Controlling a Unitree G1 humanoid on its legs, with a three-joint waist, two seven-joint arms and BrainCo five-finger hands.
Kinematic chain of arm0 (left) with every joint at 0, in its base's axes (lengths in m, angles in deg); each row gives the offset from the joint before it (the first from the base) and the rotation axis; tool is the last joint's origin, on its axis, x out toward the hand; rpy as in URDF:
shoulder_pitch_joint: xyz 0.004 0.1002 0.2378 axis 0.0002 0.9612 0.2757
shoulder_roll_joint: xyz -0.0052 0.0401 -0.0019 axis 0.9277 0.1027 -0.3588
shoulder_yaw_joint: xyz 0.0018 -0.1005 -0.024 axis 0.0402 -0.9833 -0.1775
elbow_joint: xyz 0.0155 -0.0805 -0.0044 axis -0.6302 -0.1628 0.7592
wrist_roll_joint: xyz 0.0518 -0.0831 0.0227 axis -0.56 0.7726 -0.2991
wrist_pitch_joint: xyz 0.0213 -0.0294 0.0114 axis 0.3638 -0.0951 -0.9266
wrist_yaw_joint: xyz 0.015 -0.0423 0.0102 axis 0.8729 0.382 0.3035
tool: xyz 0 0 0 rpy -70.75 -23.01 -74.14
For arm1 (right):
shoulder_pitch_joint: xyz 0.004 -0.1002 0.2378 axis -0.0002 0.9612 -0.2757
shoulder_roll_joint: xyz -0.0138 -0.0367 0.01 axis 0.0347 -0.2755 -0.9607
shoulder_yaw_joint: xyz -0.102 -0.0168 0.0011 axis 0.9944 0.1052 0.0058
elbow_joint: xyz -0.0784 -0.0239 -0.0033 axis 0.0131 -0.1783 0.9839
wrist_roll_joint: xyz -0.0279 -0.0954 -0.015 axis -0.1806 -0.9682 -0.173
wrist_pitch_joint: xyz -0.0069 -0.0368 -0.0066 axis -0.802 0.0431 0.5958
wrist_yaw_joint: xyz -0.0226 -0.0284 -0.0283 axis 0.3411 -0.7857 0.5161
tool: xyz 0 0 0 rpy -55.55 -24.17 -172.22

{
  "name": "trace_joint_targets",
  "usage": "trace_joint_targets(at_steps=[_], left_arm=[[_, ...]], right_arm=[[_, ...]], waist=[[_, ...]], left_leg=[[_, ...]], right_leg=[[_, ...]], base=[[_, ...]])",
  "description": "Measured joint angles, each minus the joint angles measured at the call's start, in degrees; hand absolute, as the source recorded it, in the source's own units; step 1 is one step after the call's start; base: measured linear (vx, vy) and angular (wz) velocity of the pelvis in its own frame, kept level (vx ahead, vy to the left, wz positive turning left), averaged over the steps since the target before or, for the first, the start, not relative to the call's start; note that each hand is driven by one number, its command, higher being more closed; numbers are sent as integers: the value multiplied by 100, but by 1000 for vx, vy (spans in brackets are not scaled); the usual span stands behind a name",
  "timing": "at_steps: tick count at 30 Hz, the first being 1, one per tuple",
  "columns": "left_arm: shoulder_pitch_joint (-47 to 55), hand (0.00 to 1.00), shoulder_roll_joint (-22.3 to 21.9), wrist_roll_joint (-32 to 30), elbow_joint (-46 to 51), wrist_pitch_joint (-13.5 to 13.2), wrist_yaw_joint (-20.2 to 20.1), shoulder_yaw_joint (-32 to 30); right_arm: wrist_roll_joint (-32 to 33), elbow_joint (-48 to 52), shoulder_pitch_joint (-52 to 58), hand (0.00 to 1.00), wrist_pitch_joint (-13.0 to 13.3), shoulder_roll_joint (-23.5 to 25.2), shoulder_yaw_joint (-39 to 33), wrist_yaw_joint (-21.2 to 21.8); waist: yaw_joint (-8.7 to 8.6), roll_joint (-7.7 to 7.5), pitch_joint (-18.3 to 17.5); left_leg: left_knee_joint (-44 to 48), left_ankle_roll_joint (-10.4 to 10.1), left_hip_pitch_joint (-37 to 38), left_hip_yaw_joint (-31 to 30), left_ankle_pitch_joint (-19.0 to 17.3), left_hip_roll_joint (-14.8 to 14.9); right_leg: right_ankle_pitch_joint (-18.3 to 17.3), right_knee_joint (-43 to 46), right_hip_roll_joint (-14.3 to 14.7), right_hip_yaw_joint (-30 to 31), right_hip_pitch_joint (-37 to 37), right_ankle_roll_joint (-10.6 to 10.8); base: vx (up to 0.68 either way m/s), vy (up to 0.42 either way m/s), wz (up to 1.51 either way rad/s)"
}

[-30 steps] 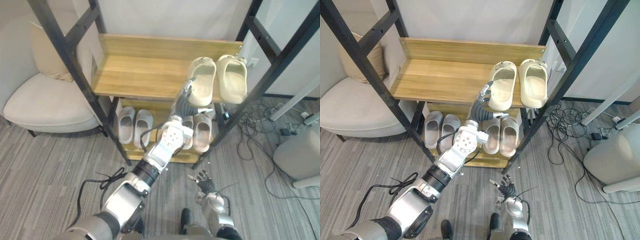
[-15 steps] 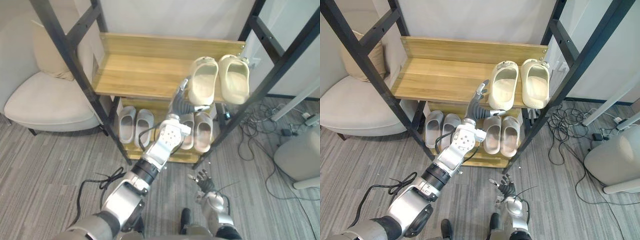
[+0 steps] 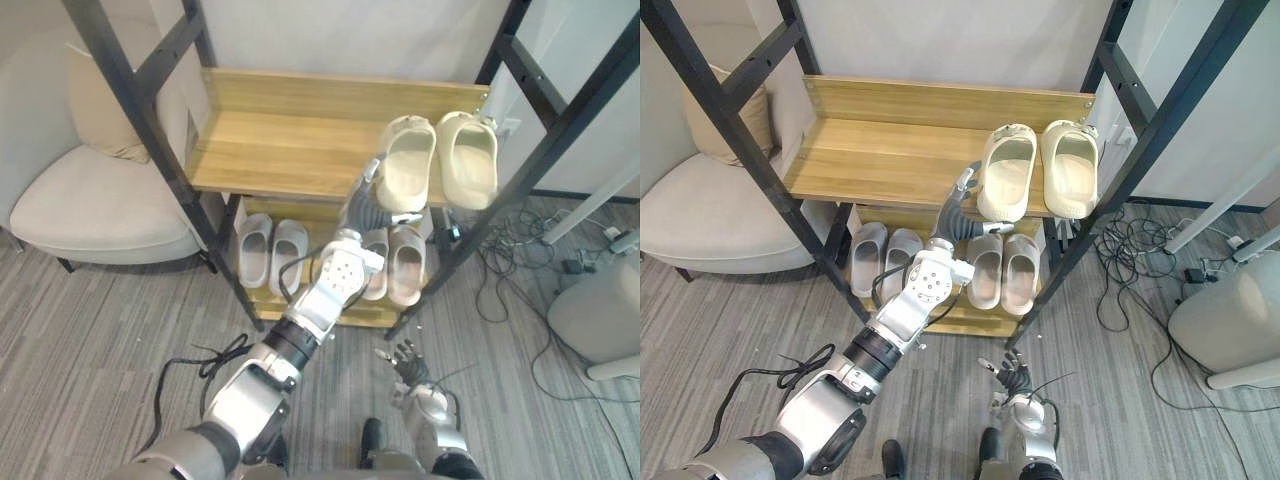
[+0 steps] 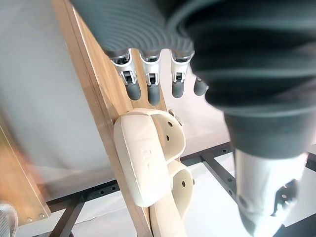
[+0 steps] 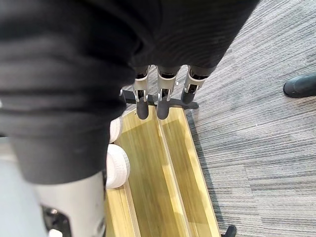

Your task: Organize the slippers on the shoe rack

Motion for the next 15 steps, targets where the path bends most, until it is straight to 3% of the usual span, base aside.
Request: trace_joint_targets(at_steps=[15], left_arm=[[-294, 0, 4, 333, -161, -3, 2, -51]], right_arm=[[4, -1, -151, 0, -1, 10, -204, -50]], waist=[[-126, 10, 119]], left_leg=[[12, 7, -14, 120, -40, -10]], right_leg=[[2, 6, 5, 130, -90, 4]], base=[[-4, 5, -4]])
